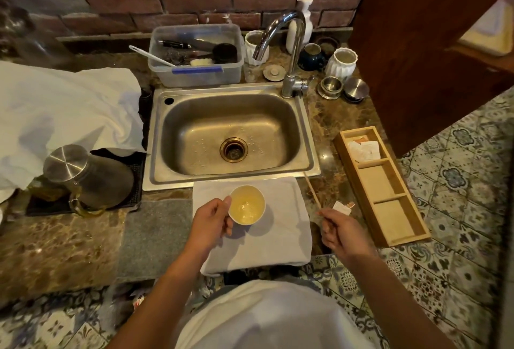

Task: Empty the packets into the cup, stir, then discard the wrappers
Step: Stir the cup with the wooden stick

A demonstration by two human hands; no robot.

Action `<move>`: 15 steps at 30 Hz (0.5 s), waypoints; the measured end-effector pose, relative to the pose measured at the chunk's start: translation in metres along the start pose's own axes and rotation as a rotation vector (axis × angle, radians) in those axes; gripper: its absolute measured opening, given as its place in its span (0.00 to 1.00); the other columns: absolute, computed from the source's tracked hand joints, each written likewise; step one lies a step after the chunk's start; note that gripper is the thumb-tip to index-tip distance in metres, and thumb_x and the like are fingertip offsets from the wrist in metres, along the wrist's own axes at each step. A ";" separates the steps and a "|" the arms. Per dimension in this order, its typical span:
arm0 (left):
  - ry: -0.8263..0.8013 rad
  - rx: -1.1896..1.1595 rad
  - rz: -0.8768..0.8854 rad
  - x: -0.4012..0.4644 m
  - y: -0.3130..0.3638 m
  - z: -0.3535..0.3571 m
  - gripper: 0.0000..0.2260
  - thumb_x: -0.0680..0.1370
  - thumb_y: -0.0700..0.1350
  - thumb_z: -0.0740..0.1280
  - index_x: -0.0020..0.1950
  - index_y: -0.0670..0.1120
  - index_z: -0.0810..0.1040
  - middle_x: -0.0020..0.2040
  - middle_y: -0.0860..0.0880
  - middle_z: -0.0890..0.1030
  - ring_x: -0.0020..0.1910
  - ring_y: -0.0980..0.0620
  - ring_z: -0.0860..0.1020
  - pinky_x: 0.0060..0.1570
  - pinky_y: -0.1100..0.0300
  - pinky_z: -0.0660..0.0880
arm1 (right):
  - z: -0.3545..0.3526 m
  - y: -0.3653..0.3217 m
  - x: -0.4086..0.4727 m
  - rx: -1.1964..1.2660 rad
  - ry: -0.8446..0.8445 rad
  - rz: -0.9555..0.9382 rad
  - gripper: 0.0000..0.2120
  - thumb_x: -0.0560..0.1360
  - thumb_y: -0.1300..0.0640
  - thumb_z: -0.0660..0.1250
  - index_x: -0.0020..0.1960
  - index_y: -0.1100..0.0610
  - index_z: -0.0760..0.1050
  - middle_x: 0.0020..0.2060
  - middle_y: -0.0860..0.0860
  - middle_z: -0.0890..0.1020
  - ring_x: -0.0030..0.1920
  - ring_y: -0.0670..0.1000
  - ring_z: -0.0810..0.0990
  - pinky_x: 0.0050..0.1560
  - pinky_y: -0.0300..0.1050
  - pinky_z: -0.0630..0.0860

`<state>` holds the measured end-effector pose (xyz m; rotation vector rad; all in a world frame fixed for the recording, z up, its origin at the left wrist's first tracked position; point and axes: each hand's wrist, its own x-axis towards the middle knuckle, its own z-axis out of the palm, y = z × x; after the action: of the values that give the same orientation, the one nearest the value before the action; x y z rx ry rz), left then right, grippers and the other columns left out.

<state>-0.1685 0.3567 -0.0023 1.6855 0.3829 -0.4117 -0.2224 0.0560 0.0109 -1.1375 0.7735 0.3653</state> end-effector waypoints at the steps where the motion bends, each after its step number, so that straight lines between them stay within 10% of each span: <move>1: 0.006 0.023 0.001 0.000 0.000 0.000 0.19 0.84 0.51 0.64 0.36 0.43 0.74 0.25 0.49 0.78 0.23 0.55 0.75 0.23 0.64 0.71 | 0.003 0.007 0.003 -0.048 0.015 0.002 0.07 0.80 0.61 0.65 0.46 0.61 0.79 0.26 0.52 0.71 0.20 0.46 0.65 0.18 0.38 0.60; 15: -0.009 0.075 -0.026 -0.003 0.004 -0.002 0.19 0.84 0.53 0.63 0.39 0.42 0.75 0.28 0.47 0.81 0.24 0.53 0.77 0.24 0.61 0.72 | 0.040 0.048 0.029 -0.542 -0.001 0.086 0.15 0.78 0.54 0.72 0.36 0.59 0.77 0.23 0.51 0.75 0.21 0.48 0.67 0.22 0.38 0.64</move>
<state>-0.1692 0.3576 0.0034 1.7525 0.3876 -0.4574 -0.2180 0.1081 -0.0344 -1.6109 0.7439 0.6742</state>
